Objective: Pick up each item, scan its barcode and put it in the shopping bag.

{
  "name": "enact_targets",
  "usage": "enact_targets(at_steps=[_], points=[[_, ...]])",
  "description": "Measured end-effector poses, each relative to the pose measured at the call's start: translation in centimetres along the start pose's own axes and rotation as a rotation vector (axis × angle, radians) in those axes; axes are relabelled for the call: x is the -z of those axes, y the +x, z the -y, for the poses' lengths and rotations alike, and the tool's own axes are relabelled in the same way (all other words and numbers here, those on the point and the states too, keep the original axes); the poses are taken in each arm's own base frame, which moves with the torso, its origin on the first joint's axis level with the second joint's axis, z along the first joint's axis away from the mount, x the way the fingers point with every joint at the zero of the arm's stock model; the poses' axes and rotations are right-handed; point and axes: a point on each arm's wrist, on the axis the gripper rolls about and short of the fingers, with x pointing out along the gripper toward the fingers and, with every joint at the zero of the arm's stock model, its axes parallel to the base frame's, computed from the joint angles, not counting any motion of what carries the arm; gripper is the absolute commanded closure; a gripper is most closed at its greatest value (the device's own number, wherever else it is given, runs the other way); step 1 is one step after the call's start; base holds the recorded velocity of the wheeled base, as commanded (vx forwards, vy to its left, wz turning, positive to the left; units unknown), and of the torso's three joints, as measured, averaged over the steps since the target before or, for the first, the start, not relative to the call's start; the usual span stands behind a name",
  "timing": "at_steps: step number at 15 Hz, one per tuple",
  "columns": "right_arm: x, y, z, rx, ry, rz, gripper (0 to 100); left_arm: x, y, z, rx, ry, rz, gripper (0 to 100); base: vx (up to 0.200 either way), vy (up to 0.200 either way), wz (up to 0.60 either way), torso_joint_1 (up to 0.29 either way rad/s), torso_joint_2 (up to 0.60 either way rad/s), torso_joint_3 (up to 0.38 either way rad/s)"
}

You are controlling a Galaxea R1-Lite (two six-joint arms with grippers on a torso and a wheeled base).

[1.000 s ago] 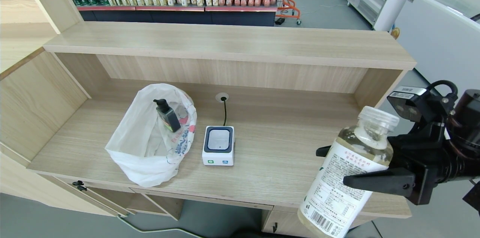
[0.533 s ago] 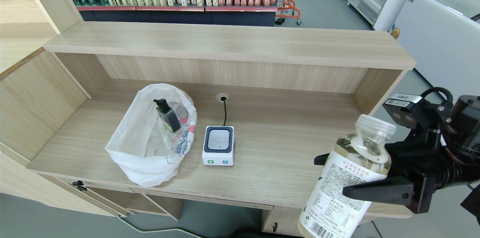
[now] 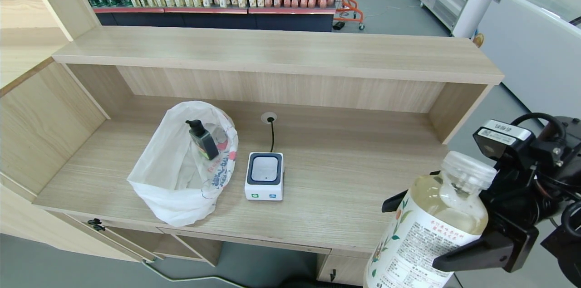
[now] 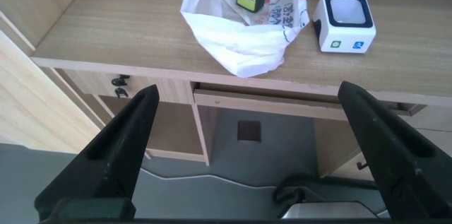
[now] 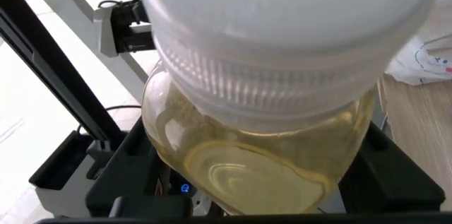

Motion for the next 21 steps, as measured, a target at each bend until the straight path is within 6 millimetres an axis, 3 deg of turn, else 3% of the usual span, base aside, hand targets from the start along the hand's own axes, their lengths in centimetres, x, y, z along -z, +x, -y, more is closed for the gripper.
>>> enact_targets(at_steps=[11,21], points=[[0.9,0.1,0.5,-0.040,0.014,-0.010,100,0.0,0.0,0.0,0.000,0.000,0.000,0,0.000,0.000,0.00,0.000,0.00,0.000],[1.9,1.5,0.7,-0.095,0.027,-0.017,100,0.0,0.0,0.0,0.000,0.000,0.000,0,0.000,0.000,0.00,0.000,0.00,0.000]])
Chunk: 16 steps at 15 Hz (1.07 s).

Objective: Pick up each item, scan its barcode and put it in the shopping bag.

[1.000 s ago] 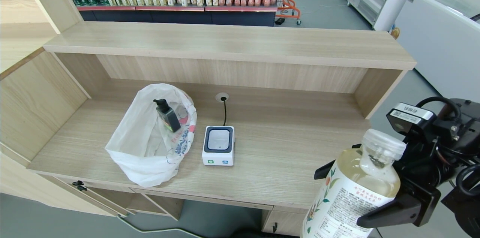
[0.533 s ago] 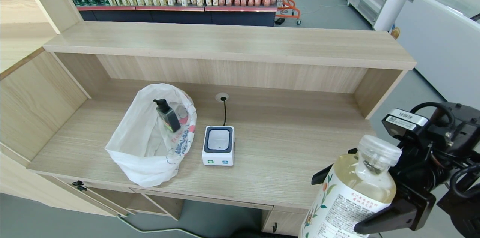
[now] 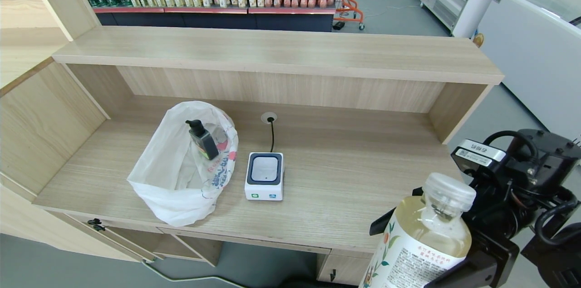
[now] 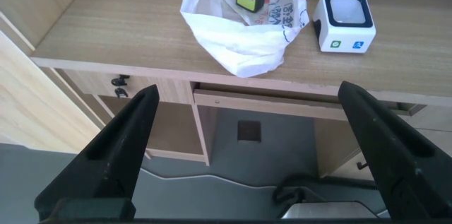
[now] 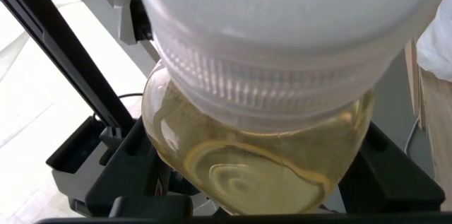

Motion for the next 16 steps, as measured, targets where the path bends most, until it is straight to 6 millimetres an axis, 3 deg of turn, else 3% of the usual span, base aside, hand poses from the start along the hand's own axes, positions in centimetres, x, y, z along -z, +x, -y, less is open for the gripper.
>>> enact_targets(at_steps=[16], points=[[0.13,-0.40,0.17,0.020,0.012,0.002,100,0.00,0.00,0.00,0.000,0.000,0.000,0,0.000,0.000,0.00,0.000,0.00,0.000]])
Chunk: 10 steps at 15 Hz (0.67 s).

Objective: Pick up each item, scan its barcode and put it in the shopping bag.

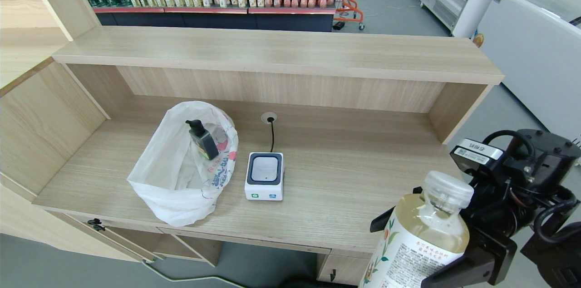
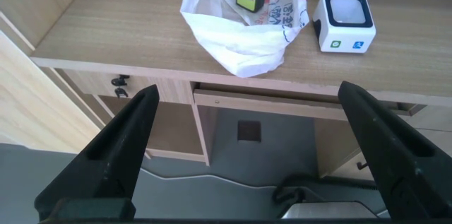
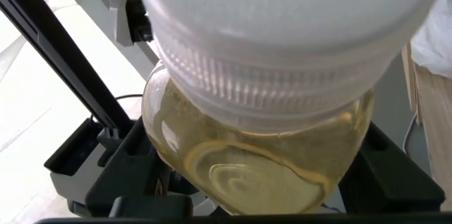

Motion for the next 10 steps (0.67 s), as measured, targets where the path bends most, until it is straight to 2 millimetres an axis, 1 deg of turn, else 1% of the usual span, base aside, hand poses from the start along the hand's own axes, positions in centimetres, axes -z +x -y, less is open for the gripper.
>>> enact_targets(at_steps=[2,4,5,7,8,10], points=[[-0.1,-0.2,-0.1,0.009,-0.004,0.001,100,0.0,0.0,0.0,0.000,0.000,0.000,0,0.000,0.000,0.00,0.000,0.00,0.000],[-0.3,-0.9,-0.1,0.049,-0.009,0.007,100,0.0,0.0,0.0,0.000,0.000,0.000,0,0.000,0.000,0.00,0.000,0.00,0.000],[-0.4,-1.6,-0.1,0.104,-0.011,0.015,100,0.0,0.0,0.0,0.000,0.000,0.000,0,0.000,0.000,0.00,0.000,0.00,0.000],[-0.9,-3.8,0.2,0.348,-0.069,0.045,100,0.0,0.0,0.0,0.000,0.000,0.000,0,0.000,0.000,0.00,0.000,0.00,0.000],[-1.1,-4.7,0.2,0.424,-0.120,0.045,100,0.0,0.0,0.0,0.000,0.000,0.000,0,0.000,0.000,0.00,0.000,0.00,0.000],[-1.2,-7.0,0.1,0.553,-0.283,0.013,100,0.0,0.0,0.0,0.000,0.000,0.000,0,0.000,0.000,0.00,0.000,0.00,0.000]])
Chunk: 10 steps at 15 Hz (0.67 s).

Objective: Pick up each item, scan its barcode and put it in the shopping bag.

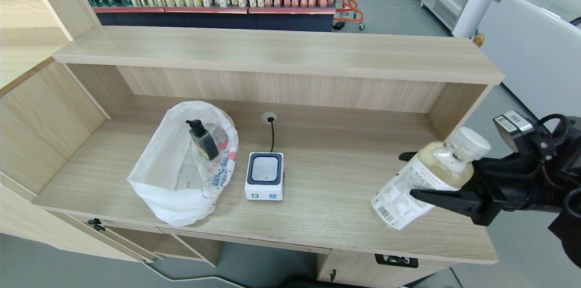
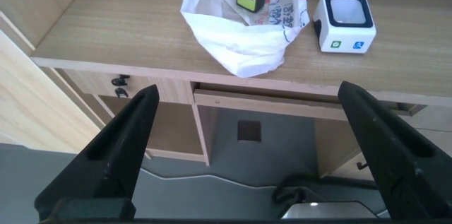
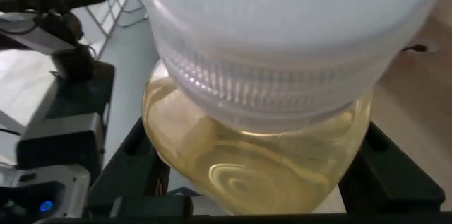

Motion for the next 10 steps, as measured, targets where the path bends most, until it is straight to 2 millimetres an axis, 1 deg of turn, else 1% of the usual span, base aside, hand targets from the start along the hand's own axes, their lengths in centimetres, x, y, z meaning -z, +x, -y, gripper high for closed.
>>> enact_targets(at_steps=[1,3,4,6,8,10], points=[[-0.07,-0.61,0.27,0.049,-0.060,-0.006,100,0.00,0.00,0.00,0.000,0.000,0.000,0,0.000,0.000,0.00,0.000,0.00,0.000],[-0.38,-1.38,0.53,0.257,-0.138,-0.037,100,0.00,0.00,0.00,0.001,0.000,0.000,0,0.000,0.000,0.00,0.000,0.00,0.000],[-0.46,-1.47,0.31,0.350,-0.147,-0.053,100,0.00,0.00,0.00,0.000,0.000,0.000,0,0.000,0.000,0.00,0.000,0.00,0.000],[-0.45,-1.40,-0.11,0.482,-0.151,-0.076,100,0.00,0.00,0.00,0.000,0.000,0.000,0,0.000,0.000,0.00,0.000,0.00,0.000],[-0.56,-1.18,-0.24,0.524,-0.174,-0.088,100,0.00,0.00,0.00,0.000,0.000,0.000,0,0.000,0.000,0.00,0.000,0.00,0.000],[-0.81,-1.00,0.02,0.522,-0.263,-0.110,100,0.00,0.00,0.00,0.000,0.000,0.000,0,0.000,0.000,0.00,0.000,0.00,0.000]])
